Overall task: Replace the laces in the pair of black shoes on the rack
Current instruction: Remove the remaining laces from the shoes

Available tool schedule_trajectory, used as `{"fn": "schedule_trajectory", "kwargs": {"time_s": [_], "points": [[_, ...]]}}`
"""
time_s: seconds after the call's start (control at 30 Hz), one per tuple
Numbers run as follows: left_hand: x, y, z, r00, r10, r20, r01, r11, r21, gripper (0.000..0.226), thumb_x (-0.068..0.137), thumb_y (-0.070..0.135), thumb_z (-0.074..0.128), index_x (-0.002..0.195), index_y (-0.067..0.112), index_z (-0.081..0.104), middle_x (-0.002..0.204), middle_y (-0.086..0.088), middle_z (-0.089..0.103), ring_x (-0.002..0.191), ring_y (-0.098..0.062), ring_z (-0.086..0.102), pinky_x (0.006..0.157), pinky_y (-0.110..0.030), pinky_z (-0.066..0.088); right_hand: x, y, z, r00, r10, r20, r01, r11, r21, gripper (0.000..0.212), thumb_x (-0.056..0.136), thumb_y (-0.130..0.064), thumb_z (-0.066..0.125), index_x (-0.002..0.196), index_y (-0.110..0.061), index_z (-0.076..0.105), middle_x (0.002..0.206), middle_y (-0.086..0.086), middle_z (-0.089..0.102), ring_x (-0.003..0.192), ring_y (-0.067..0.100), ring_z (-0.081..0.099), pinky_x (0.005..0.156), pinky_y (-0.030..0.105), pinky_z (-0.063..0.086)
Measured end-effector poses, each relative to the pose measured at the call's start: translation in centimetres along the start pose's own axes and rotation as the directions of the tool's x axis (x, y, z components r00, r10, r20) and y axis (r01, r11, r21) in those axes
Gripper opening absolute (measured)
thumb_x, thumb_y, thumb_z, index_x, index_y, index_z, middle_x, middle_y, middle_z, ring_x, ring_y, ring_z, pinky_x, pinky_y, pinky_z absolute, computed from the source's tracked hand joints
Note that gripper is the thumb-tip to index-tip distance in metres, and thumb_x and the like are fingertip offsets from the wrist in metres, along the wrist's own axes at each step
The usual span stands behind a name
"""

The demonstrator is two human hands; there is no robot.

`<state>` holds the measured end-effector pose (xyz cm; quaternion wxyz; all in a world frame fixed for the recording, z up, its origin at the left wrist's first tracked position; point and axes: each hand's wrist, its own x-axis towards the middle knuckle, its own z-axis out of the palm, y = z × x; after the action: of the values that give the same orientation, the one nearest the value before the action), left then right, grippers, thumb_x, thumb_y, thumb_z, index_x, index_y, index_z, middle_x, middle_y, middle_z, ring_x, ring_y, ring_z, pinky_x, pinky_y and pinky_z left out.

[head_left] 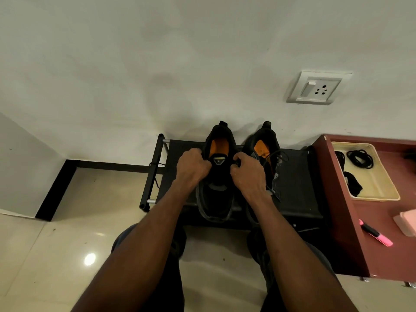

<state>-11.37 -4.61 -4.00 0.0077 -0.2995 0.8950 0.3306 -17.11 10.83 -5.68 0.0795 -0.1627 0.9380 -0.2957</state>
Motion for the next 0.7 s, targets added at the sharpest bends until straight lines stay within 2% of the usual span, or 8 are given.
{"fn": "schedule_trajectory", "kwargs": {"time_s": [0.1, 0.2, 0.27, 0.33, 0.43, 0.53, 0.6, 0.7], "points": [[0.1, -0.4, -0.6, 0.998, -0.065, 0.000, 0.065, 0.996, -0.066, 0.020, 0.084, 0.006, 0.057, 0.067, 0.013, 0.048, 0.067, -0.004, 0.055, 0.057, -0.016, 0.052, 0.047, -0.024, 0.032, 0.3, 0.7, -0.3, 0.997, 0.079, -0.003, -0.079, 0.996, 0.043, 0.028, 0.091, -0.012, 0.053, 0.114, -0.018, 0.067, 0.092, 0.006, 0.070, 0.077, 0.027, 0.064, 0.064, 0.032, 0.044], [-0.4, -0.3, -0.6, 0.996, -0.090, -0.026, 0.087, 0.991, -0.101, 0.011, 0.086, 0.009, 0.060, 0.096, 0.007, 0.059, 0.079, -0.004, 0.060, 0.066, -0.017, 0.057, 0.054, -0.025, 0.038, 0.1, 0.8, -0.3, 0.998, 0.067, 0.003, -0.067, 0.994, 0.085, 0.026, 0.092, -0.012, 0.054, 0.115, -0.018, 0.067, 0.086, 0.002, 0.067, 0.067, 0.020, 0.059, 0.059, 0.029, 0.040], [-0.8, -0.2, 0.2, 0.998, -0.031, -0.057, 0.024, 0.993, -0.113, 0.041, 0.089, 0.016, 0.065, 0.127, 0.008, 0.051, 0.102, -0.007, 0.064, 0.093, -0.026, 0.064, 0.073, -0.033, 0.049, 0.0, 1.0, -0.6, 0.999, 0.033, 0.025, -0.035, 0.994, 0.104, 0.025, 0.096, -0.017, 0.060, 0.119, -0.018, 0.068, 0.091, -0.002, 0.064, 0.070, 0.015, 0.058, 0.063, 0.029, 0.043], [-0.9, 0.2, 0.9, 0.989, 0.137, -0.053, -0.143, 0.982, -0.127, 0.056, 0.092, 0.017, 0.067, 0.142, 0.014, 0.044, 0.142, -0.011, 0.050, 0.130, -0.029, 0.049, 0.103, -0.040, 0.043, 0.1, 1.3, -1.0, 0.999, 0.015, 0.042, -0.020, 0.992, 0.122, 0.026, 0.096, -0.024, 0.065, 0.121, -0.020, 0.068, 0.105, 0.002, 0.067, 0.088, 0.018, 0.063, 0.072, 0.027, 0.046], [-0.8, 0.7, 1.7, 0.916, 0.369, 0.157, -0.383, 0.922, 0.067, 0.037, 0.097, 0.025, 0.061, 0.134, 0.021, 0.061, 0.166, -0.010, 0.013, 0.153, -0.029, 0.002, 0.122, -0.038, 0.007, 0.3, 1.3, -1.2, 0.999, -0.003, 0.044, -0.003, 0.991, 0.132, 0.027, 0.095, -0.028, 0.067, 0.121, -0.022, 0.068, 0.114, 0.002, 0.069, 0.102, 0.019, 0.064, 0.077, 0.027, 0.046], [-0.7, 0.6, 2.5, 0.874, 0.305, 0.378, -0.420, 0.866, 0.271, 0.031, 0.099, 0.035, 0.056, 0.126, 0.027, 0.067, 0.167, -0.007, -0.011, 0.148, -0.032, -0.029, 0.121, -0.049, -0.009, 0.2, 1.0, -0.8, 0.999, -0.014, 0.031, 0.010, 0.994, 0.108, 0.026, 0.095, -0.028, 0.066, 0.121, -0.023, 0.068, 0.105, 0.000, 0.070, 0.091, 0.016, 0.063, 0.077, 0.032, 0.051], [-0.5, 0.3, 2.8, 0.866, 0.328, 0.377, -0.442, 0.855, 0.271, 0.027, 0.097, 0.035, 0.059, 0.119, 0.024, 0.072, 0.168, -0.007, -0.002, 0.149, -0.032, -0.027, 0.123, -0.051, -0.008, 0.1, 0.7, -0.7, 1.000, -0.010, 0.016, 0.008, 0.996, 0.089, 0.026, 0.095, -0.028, 0.065, 0.121, -0.023, 0.067, 0.104, 0.000, 0.070, 0.087, 0.016, 0.062, 0.079, 0.036, 0.054], [-0.2, 0.0, 2.1, 0.862, 0.398, 0.314, -0.449, 0.887, 0.111, 0.019, 0.095, 0.027, 0.065, 0.102, 0.014, 0.077, 0.163, -0.007, 0.024, 0.153, -0.026, -0.009, 0.120, -0.033, -0.011, -0.1, 0.5, -0.8, 1.000, -0.007, 0.007, 0.006, 0.998, 0.058, 0.028, 0.095, -0.025, 0.064, 0.122, -0.023, 0.067, 0.107, 0.002, 0.071, 0.089, 0.020, 0.065, 0.078, 0.038, 0.056]]}}
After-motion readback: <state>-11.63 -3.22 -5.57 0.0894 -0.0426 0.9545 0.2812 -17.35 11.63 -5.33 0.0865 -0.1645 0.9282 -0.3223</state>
